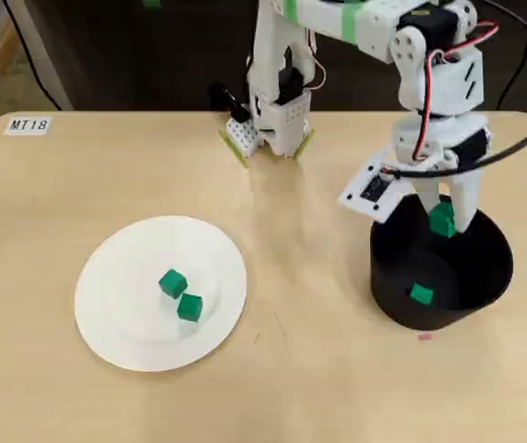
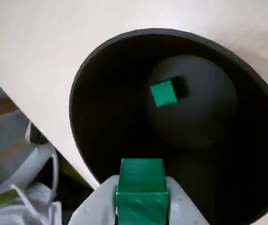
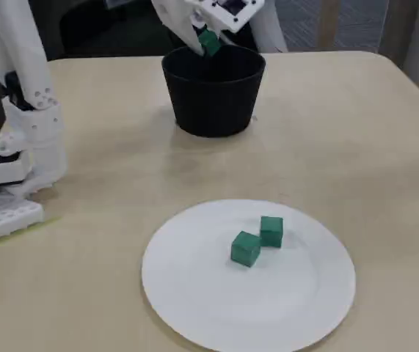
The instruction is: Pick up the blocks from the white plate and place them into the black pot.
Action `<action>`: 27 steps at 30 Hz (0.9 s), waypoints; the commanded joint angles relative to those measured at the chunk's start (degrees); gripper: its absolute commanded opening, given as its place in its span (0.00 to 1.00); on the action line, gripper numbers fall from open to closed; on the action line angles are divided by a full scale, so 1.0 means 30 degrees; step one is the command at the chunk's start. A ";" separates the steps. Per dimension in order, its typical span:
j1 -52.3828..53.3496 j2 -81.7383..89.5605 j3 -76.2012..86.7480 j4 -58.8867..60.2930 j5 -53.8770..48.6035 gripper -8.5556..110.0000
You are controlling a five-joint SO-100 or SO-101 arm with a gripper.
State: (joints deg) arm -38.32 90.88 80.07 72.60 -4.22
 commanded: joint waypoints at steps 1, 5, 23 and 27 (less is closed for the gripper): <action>0.0352 -0.0088 -0.0176 -0.0234 -0.0205 0.05; 0.0381 -0.0557 -0.0205 -0.0410 -0.0293 0.05; 0.0820 0.0117 -0.0381 0.0439 -0.0703 0.16; 0.3105 0.1611 -0.1465 0.2754 -0.0410 0.05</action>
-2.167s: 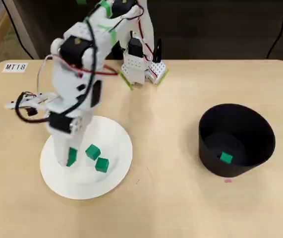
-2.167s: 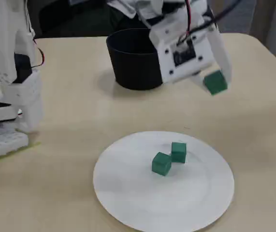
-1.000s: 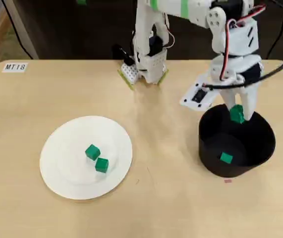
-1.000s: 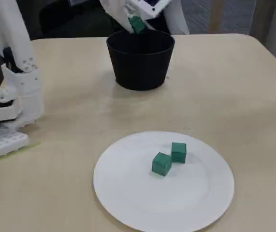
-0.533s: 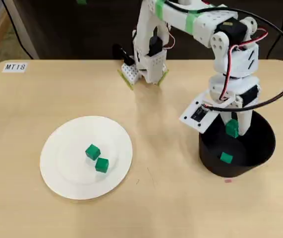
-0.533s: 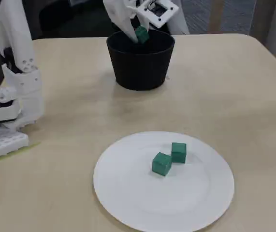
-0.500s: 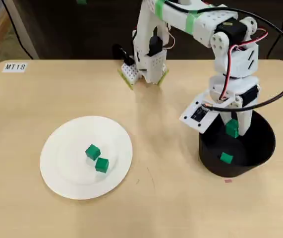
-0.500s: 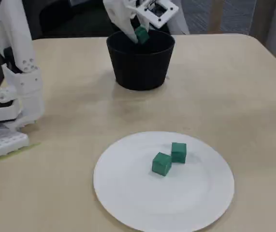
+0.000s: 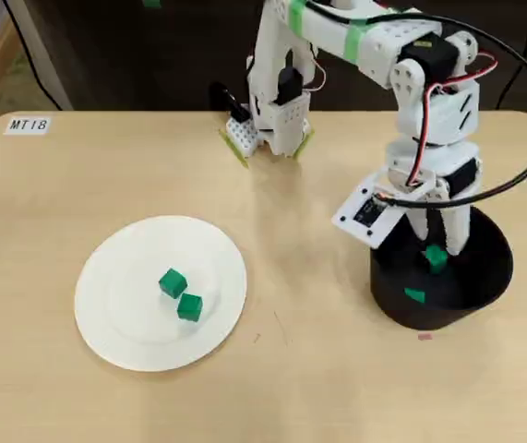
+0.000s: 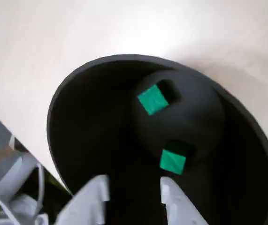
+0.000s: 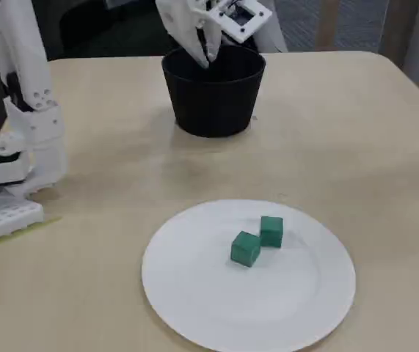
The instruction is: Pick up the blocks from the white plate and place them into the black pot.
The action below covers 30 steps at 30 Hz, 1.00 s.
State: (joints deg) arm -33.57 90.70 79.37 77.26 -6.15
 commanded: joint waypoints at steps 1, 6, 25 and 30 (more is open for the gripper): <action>0.2549 0.2432 -0.1260 0.1523 0.0410 0.05; 0.8818 0.5889 -0.1055 0.2021 0.0762 0.05; 1.4883 0.1963 0.3926 -0.3018 -0.0615 0.05; 1.5908 0.0557 0.3750 -0.3604 -0.0674 0.05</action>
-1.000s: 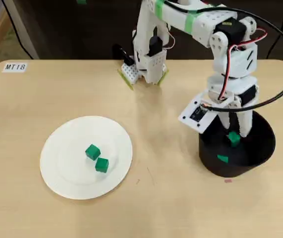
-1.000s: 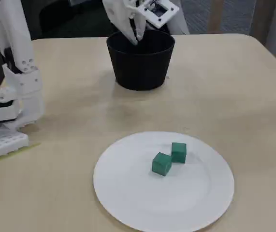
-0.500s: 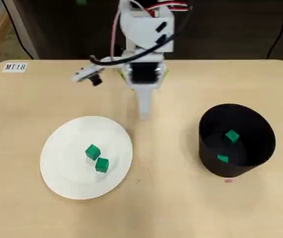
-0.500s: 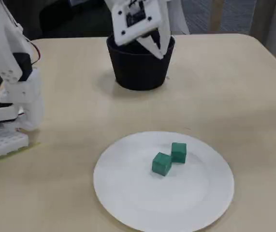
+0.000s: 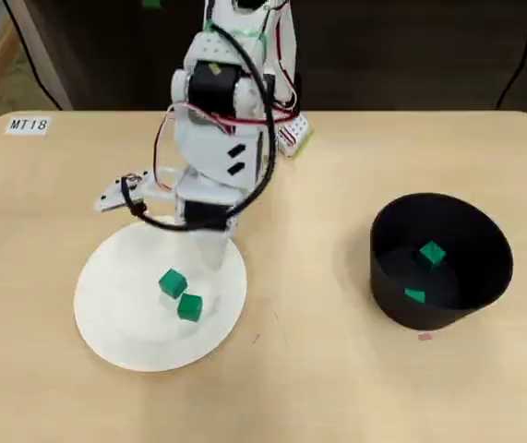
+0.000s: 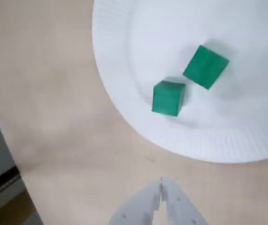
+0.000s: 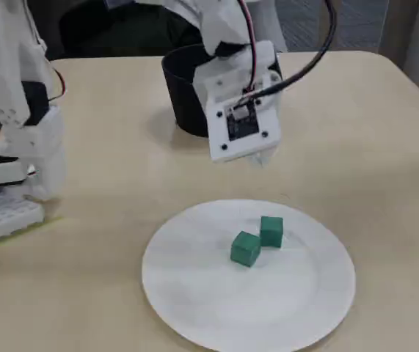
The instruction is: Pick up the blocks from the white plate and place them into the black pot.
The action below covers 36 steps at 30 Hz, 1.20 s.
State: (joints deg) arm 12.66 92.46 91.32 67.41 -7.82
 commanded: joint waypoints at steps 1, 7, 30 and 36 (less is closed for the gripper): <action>0.0674 -0.0205 -0.0234 -0.0439 -0.0117 0.05; 0.1523 -0.1260 -0.0264 -0.0352 -0.0205 0.05; 0.1406 -0.3398 -0.0264 0.0732 -0.0410 0.22; 0.1465 -0.3867 -0.0264 -0.0703 0.0029 0.19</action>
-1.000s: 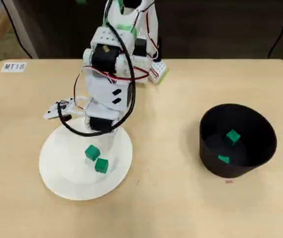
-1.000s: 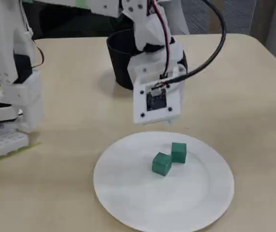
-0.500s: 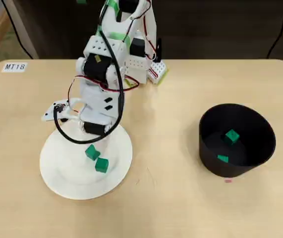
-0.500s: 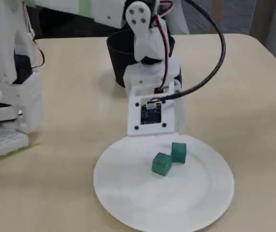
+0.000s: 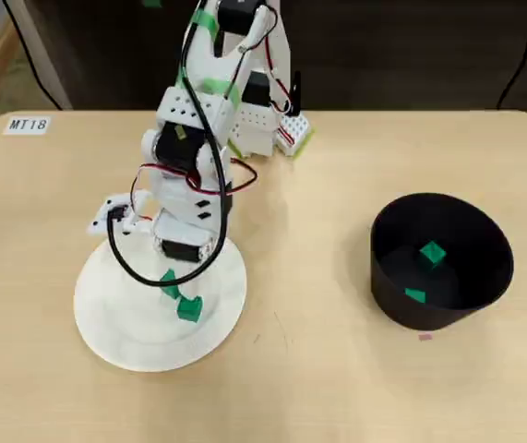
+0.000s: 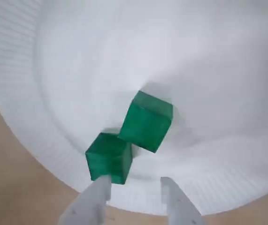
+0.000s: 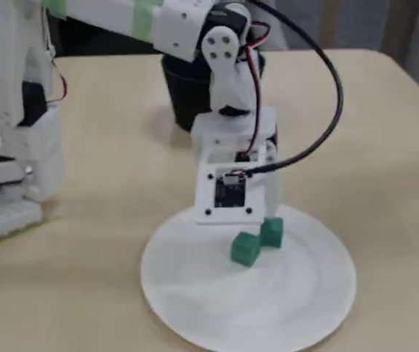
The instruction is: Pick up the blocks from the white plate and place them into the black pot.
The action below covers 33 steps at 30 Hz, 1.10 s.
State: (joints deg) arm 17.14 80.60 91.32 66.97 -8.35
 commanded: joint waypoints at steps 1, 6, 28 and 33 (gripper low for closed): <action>-0.0029 -0.0029 -0.0264 -0.0791 0.0293 0.19; 0.0146 -0.0674 -0.0264 -0.1406 0.0410 0.18; 0.0000 0.1465 -0.0615 -0.1289 0.0762 0.05; -0.0176 0.3193 -0.0615 -0.0791 0.1113 0.05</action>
State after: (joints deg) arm 17.31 86.04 90.70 63.90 -5.45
